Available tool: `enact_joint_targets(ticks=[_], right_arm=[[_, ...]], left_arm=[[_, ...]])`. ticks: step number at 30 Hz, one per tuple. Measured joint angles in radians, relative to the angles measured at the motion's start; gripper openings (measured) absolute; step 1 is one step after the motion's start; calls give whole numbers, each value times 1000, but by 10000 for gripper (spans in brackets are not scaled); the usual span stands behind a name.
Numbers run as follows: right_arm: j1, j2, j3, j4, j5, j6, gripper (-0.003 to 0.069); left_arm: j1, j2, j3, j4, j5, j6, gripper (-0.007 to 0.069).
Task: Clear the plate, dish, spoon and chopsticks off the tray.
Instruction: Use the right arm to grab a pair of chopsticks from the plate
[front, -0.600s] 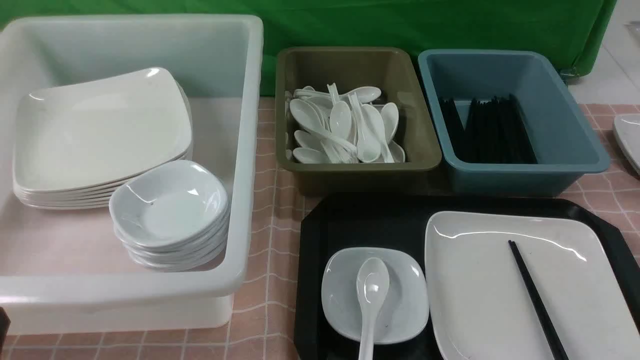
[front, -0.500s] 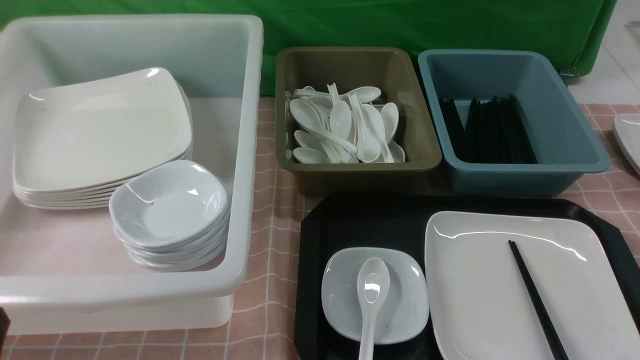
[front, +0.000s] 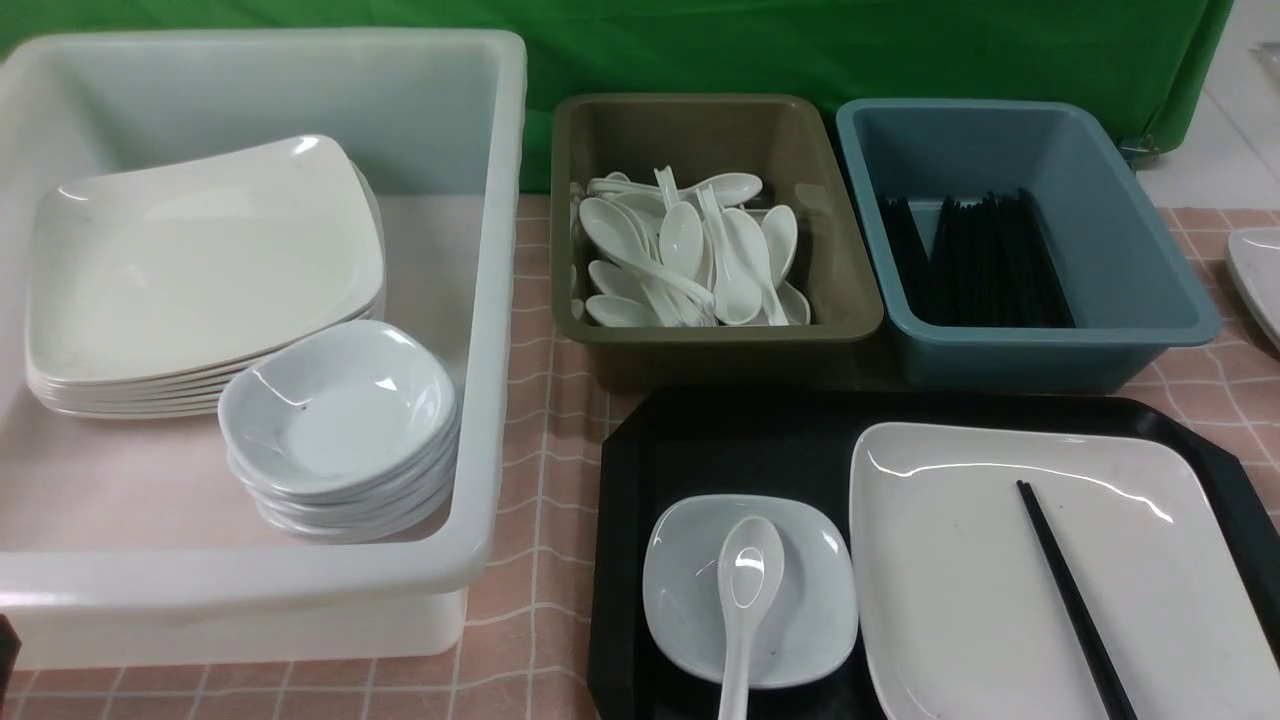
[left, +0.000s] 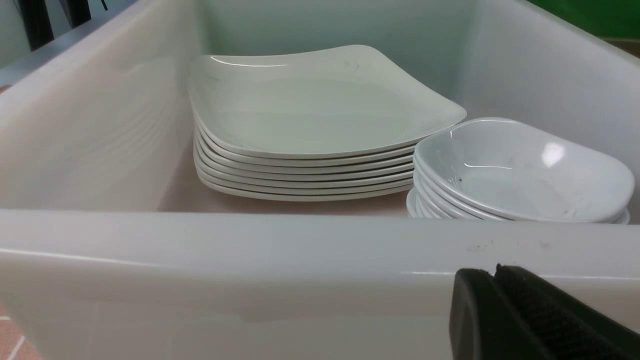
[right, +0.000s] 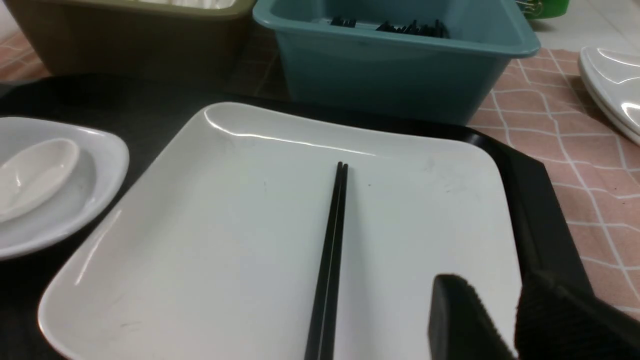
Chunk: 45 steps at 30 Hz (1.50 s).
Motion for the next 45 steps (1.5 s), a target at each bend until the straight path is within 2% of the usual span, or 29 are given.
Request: enact_joint_targets(ticks=[15, 19, 22, 24, 28, 35, 37, 40, 42, 45], right_arm=[[0, 0, 0, 7, 0, 13, 246], [0, 0, 0, 107, -1, 255, 246], [0, 0, 3, 206, -12, 560, 246], [0, 0, 5, 234, -21, 708, 246], [0, 0, 5, 245, -23, 788, 246], [6, 0, 6, 263, -32, 787, 227], [25, 0, -9, 264, -25, 725, 165], [67, 13, -138, 258, -27, 567, 44], [78, 38, -195, 246, -23, 509, 32], [87, 171, -397, 171, 98, 376, 30]], left_arm=[[0, 0, 0, 0, 0, -1, 20], [0, 0, 0, 0, 0, -1, 20], [0, 0, 0, 0, 0, -1, 20], [0, 0, 0, 0, 0, -1, 20], [0, 0, 0, 0, 0, -1, 20], [0, 0, 0, 0, 0, 0, 20], [0, 0, 0, 0, 0, 0, 20], [0, 0, 0, 0, 0, 0, 20], [0, 0, 0, 0, 0, 0, 20], [0, 0, 0, 0, 0, 0, 20]])
